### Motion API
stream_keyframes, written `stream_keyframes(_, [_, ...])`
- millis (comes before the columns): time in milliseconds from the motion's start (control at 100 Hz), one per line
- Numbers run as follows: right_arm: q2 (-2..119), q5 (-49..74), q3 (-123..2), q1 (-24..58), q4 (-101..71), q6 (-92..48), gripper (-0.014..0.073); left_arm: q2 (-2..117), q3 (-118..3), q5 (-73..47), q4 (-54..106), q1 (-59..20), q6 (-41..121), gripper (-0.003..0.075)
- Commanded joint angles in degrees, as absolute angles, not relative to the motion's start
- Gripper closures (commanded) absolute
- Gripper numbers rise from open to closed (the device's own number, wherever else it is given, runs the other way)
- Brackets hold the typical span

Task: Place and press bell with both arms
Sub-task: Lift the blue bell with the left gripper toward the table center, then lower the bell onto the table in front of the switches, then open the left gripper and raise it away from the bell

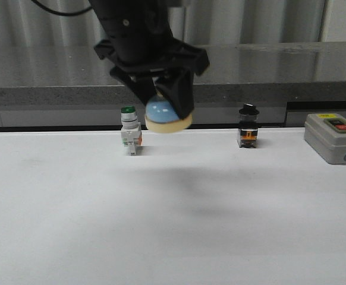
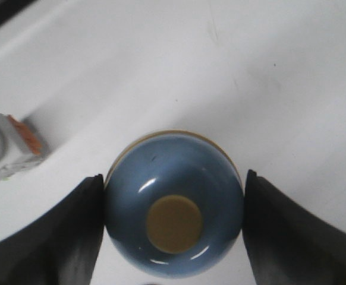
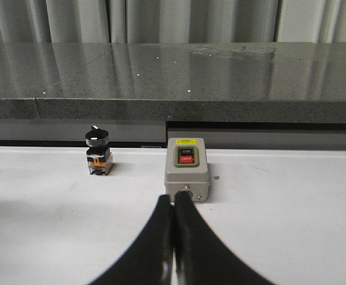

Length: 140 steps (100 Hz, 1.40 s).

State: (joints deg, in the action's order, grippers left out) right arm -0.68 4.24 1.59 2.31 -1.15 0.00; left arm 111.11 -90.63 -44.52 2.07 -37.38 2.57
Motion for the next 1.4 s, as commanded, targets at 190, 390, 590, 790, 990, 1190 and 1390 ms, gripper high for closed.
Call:
stream_keyframes(190, [-1.64,-0.66,0.65,1.99,-0.93,0.00,0.0662,114.29,-92.52,-42.28,1.94,-38.52,2.51,0.0508])
stream_keyframes(390, [-1.64,-0.66,0.65,1.99,-0.93,0.00,0.0662,116.38,-92.52,-42.36,2.32,-38.52,2.51,0.0422])
stream_keyframes(590, [-1.64,-0.66,0.65,1.99,-0.93,0.00,0.0662,116.88,-92.52,-43.12,2.32,-38.52,2.51,0.0218])
stream_keyframes(790, [-1.64,-0.66,0.65,1.99,-0.93,0.00,0.0662,116.68,-93.15,-43.35,2.32,-38.52,2.51,0.0171])
stream_keyframes(990, [-1.64,-0.66,0.65,1.99,-0.93,0.00,0.0662,115.09,-93.15,-44.11,2.32,-38.15,2.12,0.0175])
stream_keyframes(1190, [-1.64,-0.66,0.65,1.99,-0.93,0.00,0.0662,111.31,-93.15,-44.00,2.21,-36.86,0.00,0.0233])
stream_keyframes(1390, [-1.64,-0.66,0.65,1.99,-0.93,0.00,0.0662,106.97,-93.05,-46.03,2.64,-34.10,-0.90,0.0504])
